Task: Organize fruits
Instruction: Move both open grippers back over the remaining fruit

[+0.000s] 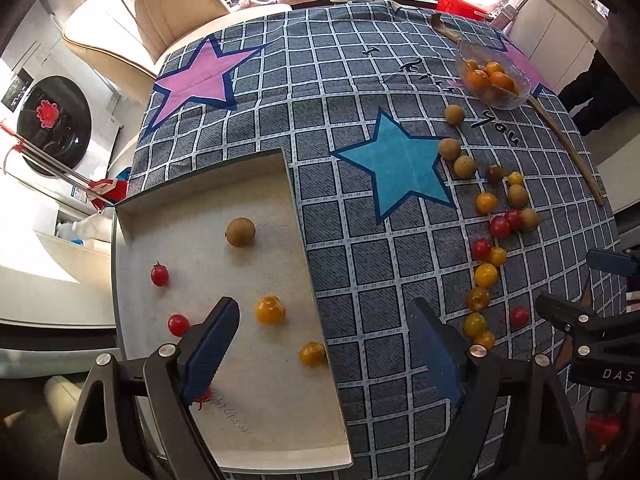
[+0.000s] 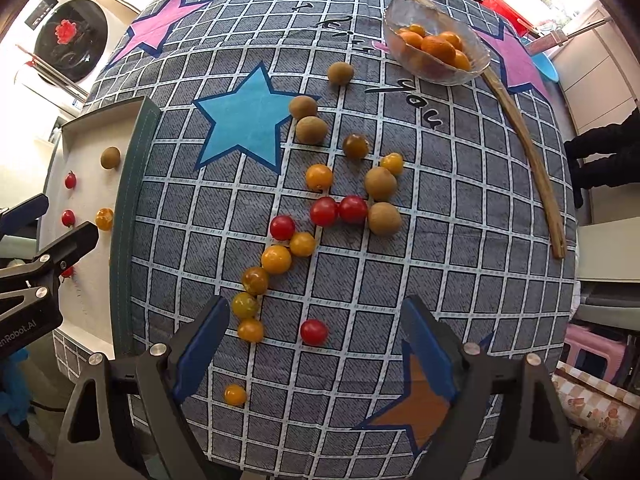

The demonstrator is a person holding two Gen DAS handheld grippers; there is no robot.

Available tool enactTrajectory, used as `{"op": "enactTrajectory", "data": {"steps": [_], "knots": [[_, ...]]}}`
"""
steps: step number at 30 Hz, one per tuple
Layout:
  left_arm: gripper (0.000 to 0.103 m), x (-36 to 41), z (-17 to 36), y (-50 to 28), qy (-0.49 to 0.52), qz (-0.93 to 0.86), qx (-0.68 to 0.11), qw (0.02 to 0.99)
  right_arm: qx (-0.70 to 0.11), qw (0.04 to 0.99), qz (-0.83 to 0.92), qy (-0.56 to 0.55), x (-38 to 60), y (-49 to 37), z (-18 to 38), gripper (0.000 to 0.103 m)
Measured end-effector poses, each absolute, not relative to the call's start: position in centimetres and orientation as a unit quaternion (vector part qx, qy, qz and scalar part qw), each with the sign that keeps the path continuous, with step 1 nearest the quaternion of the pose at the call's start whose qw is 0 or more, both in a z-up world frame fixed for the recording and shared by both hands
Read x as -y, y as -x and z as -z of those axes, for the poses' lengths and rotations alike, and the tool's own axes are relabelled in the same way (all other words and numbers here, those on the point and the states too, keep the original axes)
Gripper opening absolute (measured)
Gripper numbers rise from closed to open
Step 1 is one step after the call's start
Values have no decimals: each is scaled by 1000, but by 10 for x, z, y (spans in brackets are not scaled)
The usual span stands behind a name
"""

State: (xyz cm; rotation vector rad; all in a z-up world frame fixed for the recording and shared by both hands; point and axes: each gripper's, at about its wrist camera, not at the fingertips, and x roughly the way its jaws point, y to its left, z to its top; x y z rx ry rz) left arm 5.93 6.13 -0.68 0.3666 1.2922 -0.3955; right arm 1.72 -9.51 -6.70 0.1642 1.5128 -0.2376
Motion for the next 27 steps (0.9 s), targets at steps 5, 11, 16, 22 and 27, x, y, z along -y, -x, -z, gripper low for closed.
{"op": "enactTrajectory", "data": {"steps": [5,11,16,22,27], "knots": [[87,-46,14,-53,-175,188,-603,755,-686,713,117,-85,109,-7,71,90],[87,-32,22,-41,-180,198,-612,744,-689,708,124,-96,124,6,77,90],[87,-24,36,-34,-183,198,-625,733,-698,685,154,-141,153,32,94,90],[87,-10,52,-15,-191,218,-634,717,-700,664,179,-192,180,57,109,90],[87,6,56,-12,-194,232,-629,716,-690,672,170,-209,190,57,114,90]]}}
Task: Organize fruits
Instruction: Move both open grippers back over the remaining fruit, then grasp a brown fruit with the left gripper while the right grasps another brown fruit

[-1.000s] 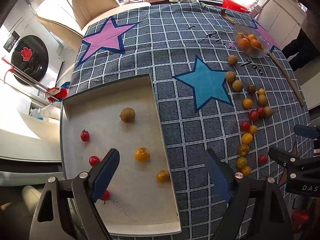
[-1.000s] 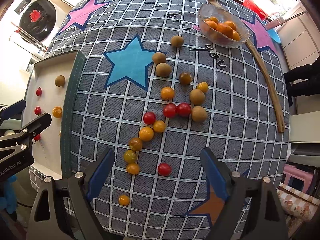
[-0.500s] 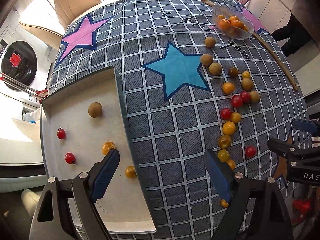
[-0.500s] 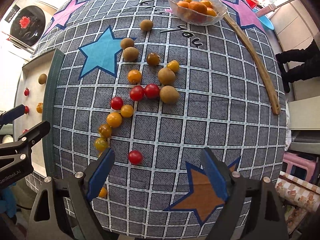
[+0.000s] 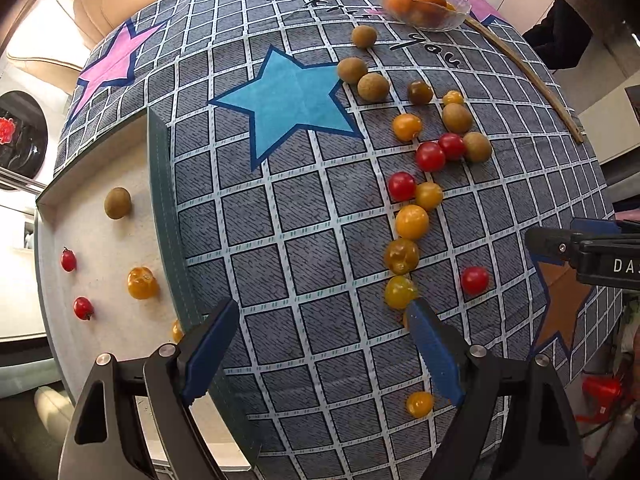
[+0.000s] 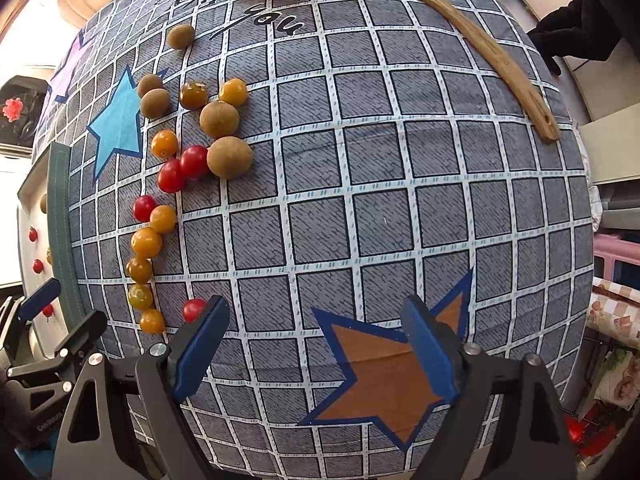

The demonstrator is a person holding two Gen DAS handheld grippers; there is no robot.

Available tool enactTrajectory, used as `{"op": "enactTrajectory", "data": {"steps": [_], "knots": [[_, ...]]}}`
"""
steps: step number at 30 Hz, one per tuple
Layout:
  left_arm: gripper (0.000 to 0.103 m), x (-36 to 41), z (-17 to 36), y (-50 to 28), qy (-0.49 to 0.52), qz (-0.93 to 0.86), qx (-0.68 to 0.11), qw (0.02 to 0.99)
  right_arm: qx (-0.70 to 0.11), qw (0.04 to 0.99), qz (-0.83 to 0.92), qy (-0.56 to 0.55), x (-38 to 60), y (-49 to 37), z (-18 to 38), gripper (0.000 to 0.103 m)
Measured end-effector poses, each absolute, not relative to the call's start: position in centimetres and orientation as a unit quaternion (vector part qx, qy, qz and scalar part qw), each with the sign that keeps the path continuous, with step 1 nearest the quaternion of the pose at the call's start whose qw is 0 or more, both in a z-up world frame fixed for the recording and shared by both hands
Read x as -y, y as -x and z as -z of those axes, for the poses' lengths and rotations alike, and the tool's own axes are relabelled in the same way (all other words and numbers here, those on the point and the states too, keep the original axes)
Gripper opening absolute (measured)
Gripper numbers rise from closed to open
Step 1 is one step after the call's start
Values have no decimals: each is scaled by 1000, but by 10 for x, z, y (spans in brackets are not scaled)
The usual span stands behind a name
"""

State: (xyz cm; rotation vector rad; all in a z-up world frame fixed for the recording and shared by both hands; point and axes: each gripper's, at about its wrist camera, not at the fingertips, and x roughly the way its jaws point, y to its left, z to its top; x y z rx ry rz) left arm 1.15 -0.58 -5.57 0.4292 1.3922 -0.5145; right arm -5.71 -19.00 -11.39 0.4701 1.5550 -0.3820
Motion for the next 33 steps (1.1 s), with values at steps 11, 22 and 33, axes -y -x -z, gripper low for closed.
{"op": "enactTrajectory", "data": {"steps": [11,22,33], "knots": [[87,36,55,-82,-161,213,-608,748,-672,702,141,-192,203,20,113,90],[87,88,80,-116,-156,237,-614,737,-664,722,95,-170,178,-18,137,64],[57,115,90,-122,-155,242,-625,726,-647,739,73,-172,176,-45,145,45]]}}
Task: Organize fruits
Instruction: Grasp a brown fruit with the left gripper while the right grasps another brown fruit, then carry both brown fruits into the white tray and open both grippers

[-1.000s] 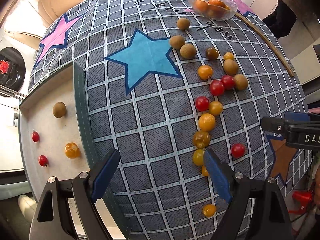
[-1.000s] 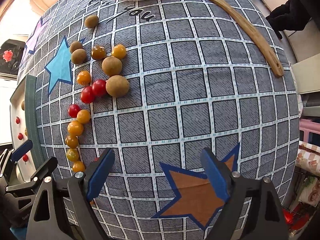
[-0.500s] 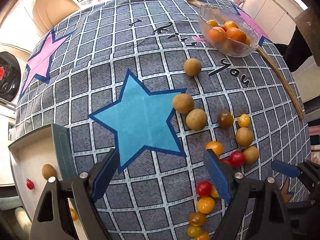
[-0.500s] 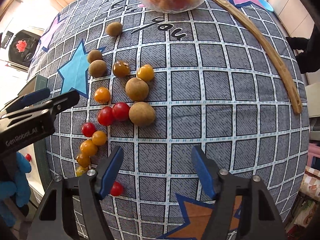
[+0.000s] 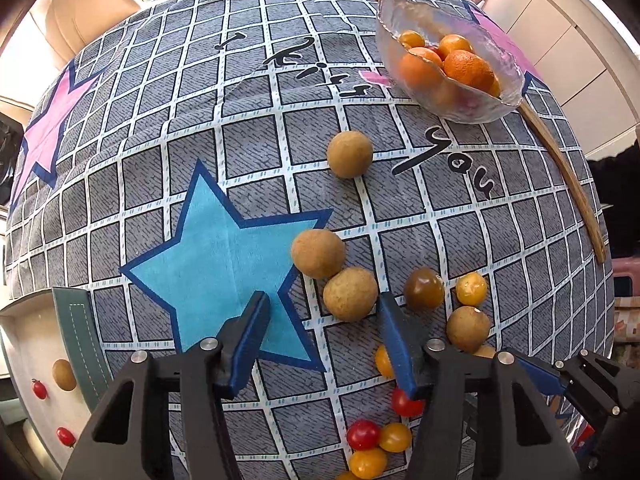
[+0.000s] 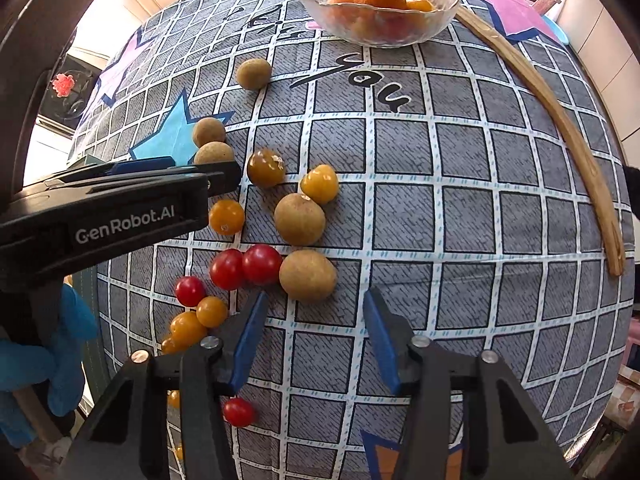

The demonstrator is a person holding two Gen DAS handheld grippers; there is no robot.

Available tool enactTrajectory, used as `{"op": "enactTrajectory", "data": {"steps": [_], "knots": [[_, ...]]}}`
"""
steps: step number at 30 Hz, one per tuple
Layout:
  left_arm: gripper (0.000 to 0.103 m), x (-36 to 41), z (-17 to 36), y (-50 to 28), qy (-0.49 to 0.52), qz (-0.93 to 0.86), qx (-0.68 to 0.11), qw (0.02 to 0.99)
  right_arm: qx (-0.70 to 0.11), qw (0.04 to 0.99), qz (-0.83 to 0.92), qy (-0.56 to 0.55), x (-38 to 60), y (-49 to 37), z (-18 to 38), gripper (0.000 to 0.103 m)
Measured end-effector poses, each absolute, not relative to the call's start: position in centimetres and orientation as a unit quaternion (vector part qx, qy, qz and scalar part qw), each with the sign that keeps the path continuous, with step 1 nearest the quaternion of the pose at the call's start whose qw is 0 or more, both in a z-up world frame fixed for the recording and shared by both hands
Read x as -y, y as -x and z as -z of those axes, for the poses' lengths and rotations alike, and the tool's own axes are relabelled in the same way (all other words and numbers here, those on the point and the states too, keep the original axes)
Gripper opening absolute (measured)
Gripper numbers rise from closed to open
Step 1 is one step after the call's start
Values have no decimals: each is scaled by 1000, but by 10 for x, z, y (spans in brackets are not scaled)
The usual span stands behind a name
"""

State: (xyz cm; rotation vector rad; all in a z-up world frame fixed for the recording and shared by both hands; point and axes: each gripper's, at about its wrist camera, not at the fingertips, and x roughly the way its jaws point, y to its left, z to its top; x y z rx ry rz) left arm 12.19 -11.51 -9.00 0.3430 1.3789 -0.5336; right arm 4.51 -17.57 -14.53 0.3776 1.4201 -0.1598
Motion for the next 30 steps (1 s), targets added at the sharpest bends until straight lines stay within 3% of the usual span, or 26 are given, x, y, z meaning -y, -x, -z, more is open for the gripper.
{"op": "enactTrajectory", "data": {"steps": [1,5,19,30], "knots": [[54,116,90,-122,-158,243,-624,726,-647,739,71,-174,176,-47,146,42],[26,125,87,-124,-167,241,-618,729,-644,739,67,-184,174,-54,148,31],[27,71,51,-100,-126,255,-606,743,-635,739,59,-217,181,-26,120,31],[27,-28,26,-55,-100,222,-608,756,-651,734,31,-192,136,-18,97,31]]}}
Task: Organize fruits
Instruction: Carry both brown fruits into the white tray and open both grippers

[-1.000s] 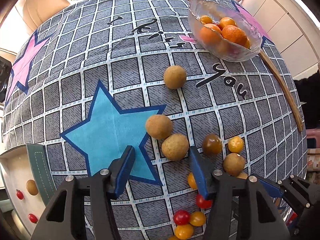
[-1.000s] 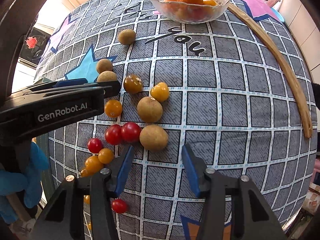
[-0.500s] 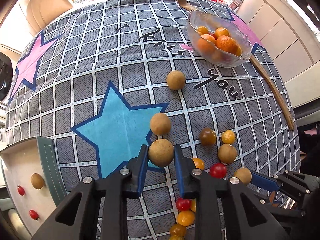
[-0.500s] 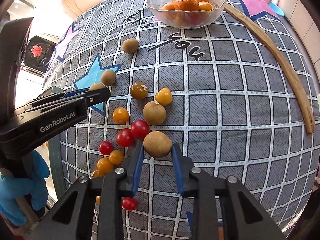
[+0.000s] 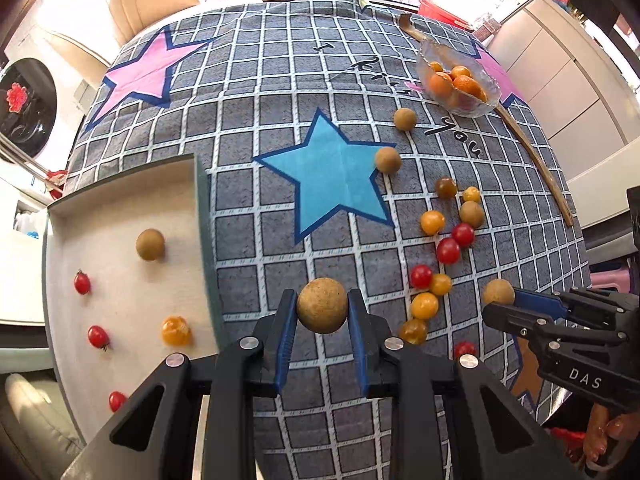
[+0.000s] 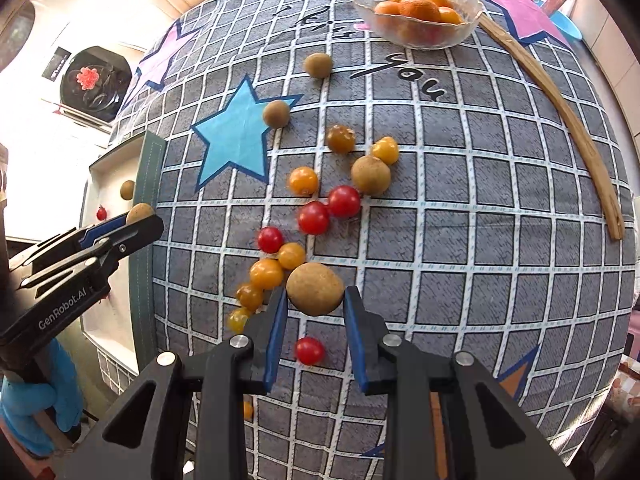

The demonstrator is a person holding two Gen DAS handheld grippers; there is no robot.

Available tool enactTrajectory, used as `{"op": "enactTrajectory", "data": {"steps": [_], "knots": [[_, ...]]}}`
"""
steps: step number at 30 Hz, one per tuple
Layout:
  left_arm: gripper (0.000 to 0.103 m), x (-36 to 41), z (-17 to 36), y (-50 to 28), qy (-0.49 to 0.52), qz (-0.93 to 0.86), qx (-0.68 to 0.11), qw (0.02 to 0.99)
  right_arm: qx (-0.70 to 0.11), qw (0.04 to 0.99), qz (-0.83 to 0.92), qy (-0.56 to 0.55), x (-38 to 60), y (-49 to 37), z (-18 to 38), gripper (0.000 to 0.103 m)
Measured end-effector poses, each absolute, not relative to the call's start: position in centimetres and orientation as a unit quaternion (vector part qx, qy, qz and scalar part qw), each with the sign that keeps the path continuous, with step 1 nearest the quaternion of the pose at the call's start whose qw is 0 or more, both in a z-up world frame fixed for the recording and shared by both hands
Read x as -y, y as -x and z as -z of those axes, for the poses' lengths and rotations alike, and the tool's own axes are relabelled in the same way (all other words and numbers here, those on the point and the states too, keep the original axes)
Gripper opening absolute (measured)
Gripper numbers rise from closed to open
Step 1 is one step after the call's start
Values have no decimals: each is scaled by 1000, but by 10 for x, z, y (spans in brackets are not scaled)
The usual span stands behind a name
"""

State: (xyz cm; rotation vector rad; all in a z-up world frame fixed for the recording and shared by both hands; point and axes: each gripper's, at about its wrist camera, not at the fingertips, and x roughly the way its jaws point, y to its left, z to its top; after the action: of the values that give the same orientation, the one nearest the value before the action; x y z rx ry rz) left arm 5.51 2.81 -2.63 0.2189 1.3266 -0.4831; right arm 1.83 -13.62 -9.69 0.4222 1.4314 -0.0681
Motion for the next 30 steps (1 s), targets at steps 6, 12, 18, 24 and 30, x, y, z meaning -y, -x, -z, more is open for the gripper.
{"op": "enactTrajectory", "data": {"steps": [6,12,18,24,30], "knots": [[27,-100,22,-33,-91,176,-615,763,-661,732,-12,-164,79,-35,93,31],[27,-172,27,-23,-76,116,-624,769,-667,728,-65,-142,14,-60,92,31],[27,-232,42,-21,-63,60,-635,768,-673,723,-111,-108,-48,-82,95,31],[27,-254,68,-23,-62,37,-648,758,-689,707,-132,-88,-86,-98,111,31],[27,-249,84,-28,-67,44,-651,755,-711,689,-128,-57,-105,-100,132,31]]}}
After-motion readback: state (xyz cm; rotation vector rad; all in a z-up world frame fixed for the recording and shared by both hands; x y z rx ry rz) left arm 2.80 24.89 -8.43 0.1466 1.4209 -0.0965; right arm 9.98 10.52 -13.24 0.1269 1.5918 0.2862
